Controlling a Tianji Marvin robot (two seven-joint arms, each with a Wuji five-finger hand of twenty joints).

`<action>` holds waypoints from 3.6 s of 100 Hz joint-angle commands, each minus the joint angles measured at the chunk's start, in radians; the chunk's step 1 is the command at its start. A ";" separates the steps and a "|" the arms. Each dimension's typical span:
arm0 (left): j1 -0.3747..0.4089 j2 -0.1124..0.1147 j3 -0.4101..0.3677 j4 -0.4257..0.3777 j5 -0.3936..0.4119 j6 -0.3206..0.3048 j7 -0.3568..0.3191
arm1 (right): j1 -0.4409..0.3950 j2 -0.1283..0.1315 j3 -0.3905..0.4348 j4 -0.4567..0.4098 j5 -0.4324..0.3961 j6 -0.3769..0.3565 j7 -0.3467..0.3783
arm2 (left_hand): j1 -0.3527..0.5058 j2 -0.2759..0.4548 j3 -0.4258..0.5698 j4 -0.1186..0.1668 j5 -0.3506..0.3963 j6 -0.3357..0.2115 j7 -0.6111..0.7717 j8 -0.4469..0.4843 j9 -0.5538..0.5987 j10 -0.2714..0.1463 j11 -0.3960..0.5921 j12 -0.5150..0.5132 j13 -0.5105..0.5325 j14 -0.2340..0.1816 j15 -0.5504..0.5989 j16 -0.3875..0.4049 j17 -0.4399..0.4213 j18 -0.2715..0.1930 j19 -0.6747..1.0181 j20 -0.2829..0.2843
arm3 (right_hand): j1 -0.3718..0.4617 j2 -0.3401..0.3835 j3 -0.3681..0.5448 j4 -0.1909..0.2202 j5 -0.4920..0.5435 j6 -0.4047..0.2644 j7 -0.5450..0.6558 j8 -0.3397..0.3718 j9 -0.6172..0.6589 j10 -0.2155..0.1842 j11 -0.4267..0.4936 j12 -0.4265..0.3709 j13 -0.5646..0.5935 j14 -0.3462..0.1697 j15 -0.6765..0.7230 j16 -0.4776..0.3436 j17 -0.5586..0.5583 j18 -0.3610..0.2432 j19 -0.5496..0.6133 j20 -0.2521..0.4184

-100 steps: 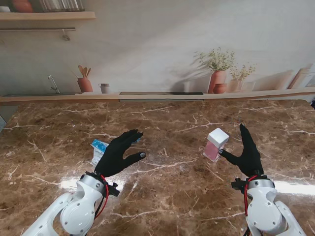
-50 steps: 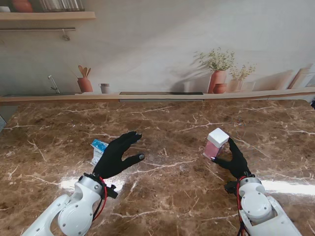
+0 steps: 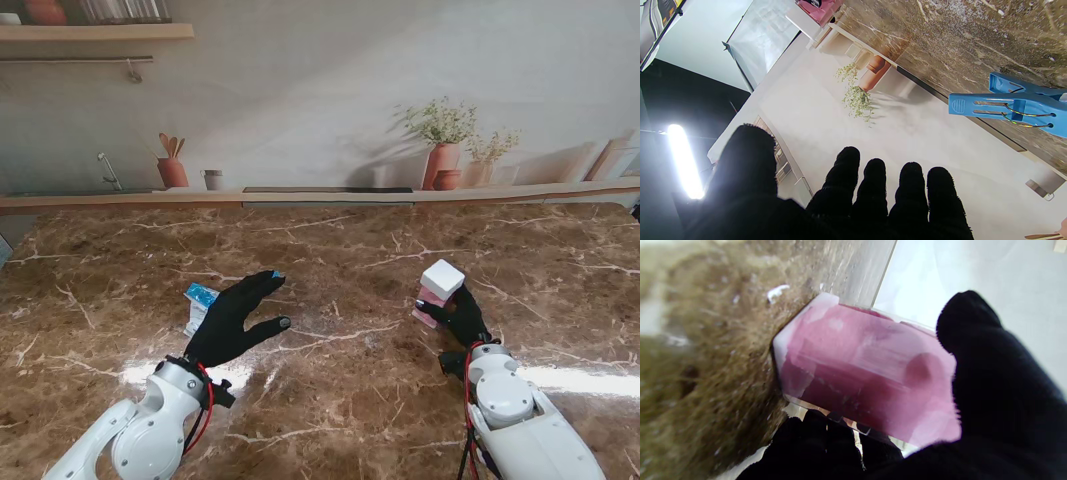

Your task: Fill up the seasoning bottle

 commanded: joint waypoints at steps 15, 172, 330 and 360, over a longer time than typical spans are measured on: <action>0.016 0.003 0.000 -0.009 -0.001 0.014 -0.005 | 0.023 -0.039 -0.017 0.058 0.092 -0.016 0.040 | 0.021 0.031 -0.030 -0.032 0.014 -0.013 0.003 -0.005 0.009 0.001 -0.008 -0.002 0.011 -0.021 -0.009 0.002 -0.014 -0.015 0.020 0.016 | 0.047 -0.048 -0.028 -0.049 -0.065 -0.229 0.092 0.396 -0.030 -0.049 -0.091 0.021 -0.114 0.009 -0.069 -0.006 -0.009 0.082 0.039 0.106; -0.318 0.090 0.032 -0.109 -0.030 0.101 -0.537 | -0.040 -0.009 -0.184 -0.313 -0.098 -0.082 -0.038 | 0.002 -0.224 0.514 -0.030 -0.069 -0.055 0.027 -0.009 -0.076 -0.029 0.029 0.019 0.002 -0.044 0.008 0.026 -0.010 -0.048 0.039 0.026 | 0.071 -0.047 0.578 -0.217 0.626 -0.406 0.917 0.487 0.883 -0.189 0.614 0.942 0.768 0.087 0.796 0.522 0.450 0.328 0.780 0.276; -0.811 0.129 0.371 0.005 0.163 -0.068 -0.771 | -0.017 0.006 -0.270 -0.307 0.017 -0.243 0.078 | -0.106 -0.169 0.500 -0.127 -0.027 -0.163 0.645 0.474 0.148 -0.071 0.195 0.223 0.214 -0.007 0.150 0.204 -0.016 0.048 0.259 0.294 | 0.083 -0.022 0.555 -0.209 0.627 -0.401 0.902 0.502 0.893 -0.184 0.590 0.965 0.761 0.090 0.795 0.535 0.433 0.333 0.739 0.289; -0.790 0.106 0.395 -0.004 0.151 0.168 -0.731 | -0.014 0.006 -0.282 -0.303 0.026 -0.257 0.084 | -0.199 0.226 -0.071 -0.072 0.456 -0.117 0.724 0.381 0.695 0.068 0.259 0.241 0.673 0.132 0.354 0.246 0.280 0.202 0.611 0.318 | 0.081 -0.022 0.555 -0.209 0.628 -0.403 0.901 0.502 0.894 -0.184 0.589 0.965 0.764 0.089 0.791 0.534 0.436 0.333 0.733 0.292</action>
